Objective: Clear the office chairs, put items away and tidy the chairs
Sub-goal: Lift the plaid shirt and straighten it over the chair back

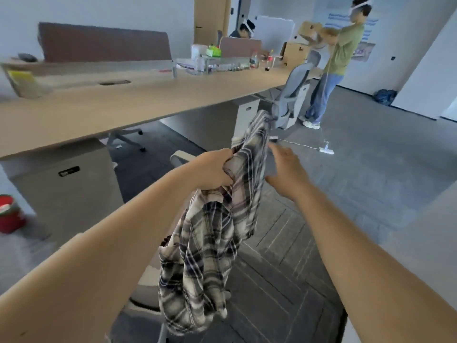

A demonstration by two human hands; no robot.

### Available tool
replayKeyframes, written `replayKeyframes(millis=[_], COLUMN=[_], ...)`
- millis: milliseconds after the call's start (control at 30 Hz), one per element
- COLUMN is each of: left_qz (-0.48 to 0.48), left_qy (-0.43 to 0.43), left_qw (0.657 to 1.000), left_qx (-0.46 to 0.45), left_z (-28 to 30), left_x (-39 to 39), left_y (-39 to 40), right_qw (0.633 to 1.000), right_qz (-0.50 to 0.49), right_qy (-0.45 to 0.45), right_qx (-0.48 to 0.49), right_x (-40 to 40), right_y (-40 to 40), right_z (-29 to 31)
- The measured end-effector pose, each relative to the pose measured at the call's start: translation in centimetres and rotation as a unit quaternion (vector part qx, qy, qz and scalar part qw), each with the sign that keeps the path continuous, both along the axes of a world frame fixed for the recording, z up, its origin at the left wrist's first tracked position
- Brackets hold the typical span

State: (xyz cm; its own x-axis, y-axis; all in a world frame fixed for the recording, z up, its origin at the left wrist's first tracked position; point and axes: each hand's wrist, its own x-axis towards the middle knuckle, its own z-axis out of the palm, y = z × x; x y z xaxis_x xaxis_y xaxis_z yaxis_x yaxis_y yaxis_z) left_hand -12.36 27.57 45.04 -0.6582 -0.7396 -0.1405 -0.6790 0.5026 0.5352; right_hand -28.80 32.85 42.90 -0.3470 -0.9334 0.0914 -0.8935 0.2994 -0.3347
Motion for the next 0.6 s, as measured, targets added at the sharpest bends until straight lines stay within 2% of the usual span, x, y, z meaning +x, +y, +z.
replayKeyframes(millis=[133, 233, 300, 467, 600], left_qz=[0.04, 0.077, 0.11, 0.163, 0.217], left_qy=[-0.027, -0.086, -0.107, -0.073, -0.122], left_qw=[0.999, 0.993, 0.987, 0.976, 0.936], left_qx=[0.013, -0.011, -0.053, -0.125, -0.247], left_z=[0.6, 1.2, 1.7, 0.4, -1.8], left_x=[2.7, 4.5, 5.0, 4.0, 5.2], left_y=[0.9, 1.7, 2.4, 3.8, 3.7], right_qw=[0.996, 0.988, 0.981, 0.971, 0.964], right_qz=[0.057, 0.096, 0.128, 0.188, 0.216], right_qy=[0.073, 0.12, 0.143, 0.144, 0.147], right_qx=[0.01, -0.006, -0.032, -0.033, -0.053], right_x=[-0.1, 0.1, 0.5, 2.6, 4.0], right_y=[-1.8, -2.2, -2.4, -3.0, -2.9], right_z=[-0.5, -0.3, 0.3, 0.8, 0.8])
